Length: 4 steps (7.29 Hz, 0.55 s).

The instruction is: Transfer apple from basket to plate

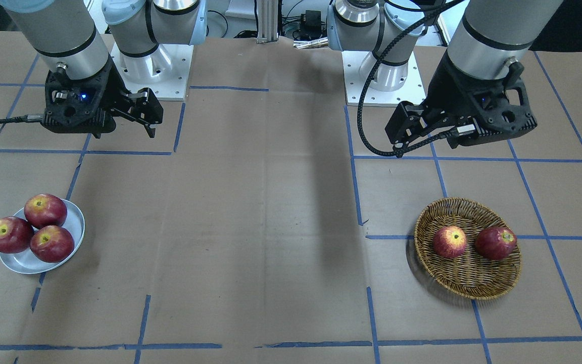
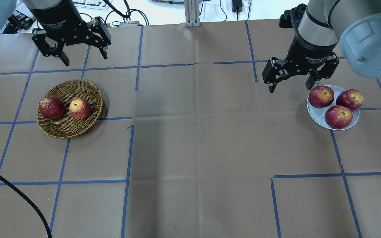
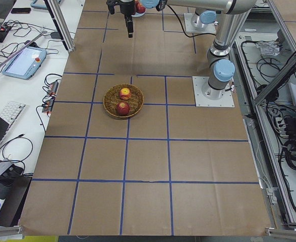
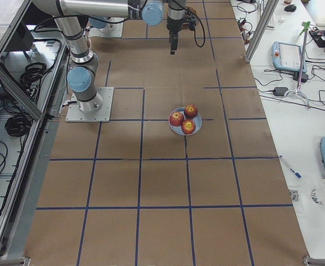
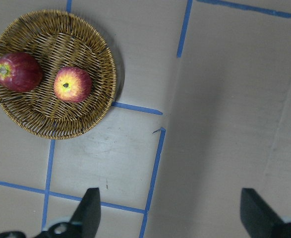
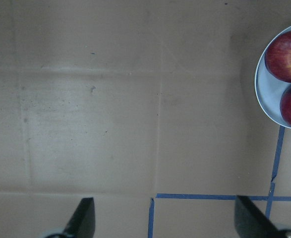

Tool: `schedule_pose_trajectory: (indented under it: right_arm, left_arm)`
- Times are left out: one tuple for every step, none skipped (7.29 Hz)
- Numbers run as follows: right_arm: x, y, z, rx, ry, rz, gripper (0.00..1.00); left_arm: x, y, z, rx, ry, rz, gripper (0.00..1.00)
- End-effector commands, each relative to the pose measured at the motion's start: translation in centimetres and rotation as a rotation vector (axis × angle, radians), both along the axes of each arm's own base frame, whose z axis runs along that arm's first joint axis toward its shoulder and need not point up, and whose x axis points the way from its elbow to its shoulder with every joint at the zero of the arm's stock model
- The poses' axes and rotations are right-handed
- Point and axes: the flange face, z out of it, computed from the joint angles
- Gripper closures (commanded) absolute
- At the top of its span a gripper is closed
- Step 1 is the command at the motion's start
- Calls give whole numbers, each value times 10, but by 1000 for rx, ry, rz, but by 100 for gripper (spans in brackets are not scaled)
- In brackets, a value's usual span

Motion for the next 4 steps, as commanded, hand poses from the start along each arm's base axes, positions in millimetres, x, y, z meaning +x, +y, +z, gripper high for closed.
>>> schedule_pose_trajectory:
  right_arm:
    - [0, 0, -1, 1, 0, 1, 0]
    - [0, 0, -1, 1, 0, 1, 0]
    - [0, 0, -1, 1, 0, 1, 0]
    - [0, 0, 0, 0, 0, 1, 0]
  left_arm:
    - [33, -3, -51, 95, -127, 32, 2]
    - [48, -13, -73, 73, -129, 50, 4]
    - [68, -21, -86, 79, -125, 73, 4]
    - [84, -35, -106, 85, -120, 84, 4]
